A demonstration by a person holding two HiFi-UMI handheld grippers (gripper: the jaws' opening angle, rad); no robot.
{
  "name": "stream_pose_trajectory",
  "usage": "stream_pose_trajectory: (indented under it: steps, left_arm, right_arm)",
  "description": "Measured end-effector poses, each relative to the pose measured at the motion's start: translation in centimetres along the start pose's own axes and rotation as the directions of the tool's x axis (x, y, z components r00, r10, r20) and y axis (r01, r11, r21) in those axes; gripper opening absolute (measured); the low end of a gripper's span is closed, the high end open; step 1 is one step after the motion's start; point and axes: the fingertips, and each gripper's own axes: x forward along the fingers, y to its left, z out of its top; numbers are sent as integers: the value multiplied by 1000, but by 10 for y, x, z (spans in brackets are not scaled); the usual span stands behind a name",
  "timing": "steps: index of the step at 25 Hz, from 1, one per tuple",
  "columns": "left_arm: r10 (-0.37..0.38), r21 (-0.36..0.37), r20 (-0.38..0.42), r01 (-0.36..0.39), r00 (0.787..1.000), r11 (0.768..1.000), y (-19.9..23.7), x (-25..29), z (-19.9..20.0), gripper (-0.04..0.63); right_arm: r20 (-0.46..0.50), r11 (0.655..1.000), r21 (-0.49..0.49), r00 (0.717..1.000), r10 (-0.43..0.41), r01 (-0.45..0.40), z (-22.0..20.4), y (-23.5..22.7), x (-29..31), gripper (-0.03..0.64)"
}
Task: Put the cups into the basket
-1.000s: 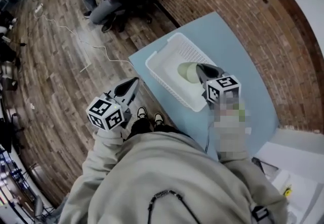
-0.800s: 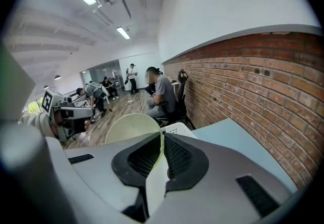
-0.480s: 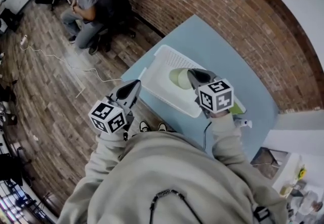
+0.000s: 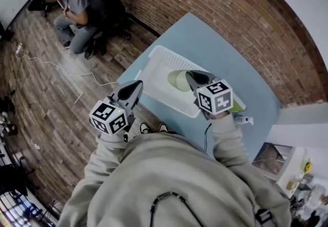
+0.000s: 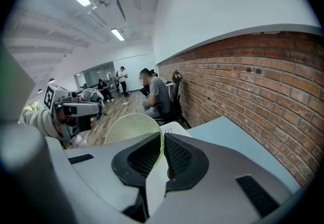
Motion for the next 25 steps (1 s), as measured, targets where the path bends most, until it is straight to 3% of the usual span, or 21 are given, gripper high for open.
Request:
stream_pose_trajectory:
  steps: [10,17,25]
  left_arm:
    - [-75,-7,-60,75,995,997,-13,42,-15,-3]
    - [-56,-35,-83,53,995,998,5,49,-35,-3]
    - [7,-69,-94,-14,996,998,41,61,-56,-3]
  right_arm:
    - [-56,998,45,998,-34,37,-30,-24,-4,34]
    - [-130,999,33,992,-4,8,-51,-23,31,34]
    - [-266,999,21,963,42,-37,-100,-18,95,34]
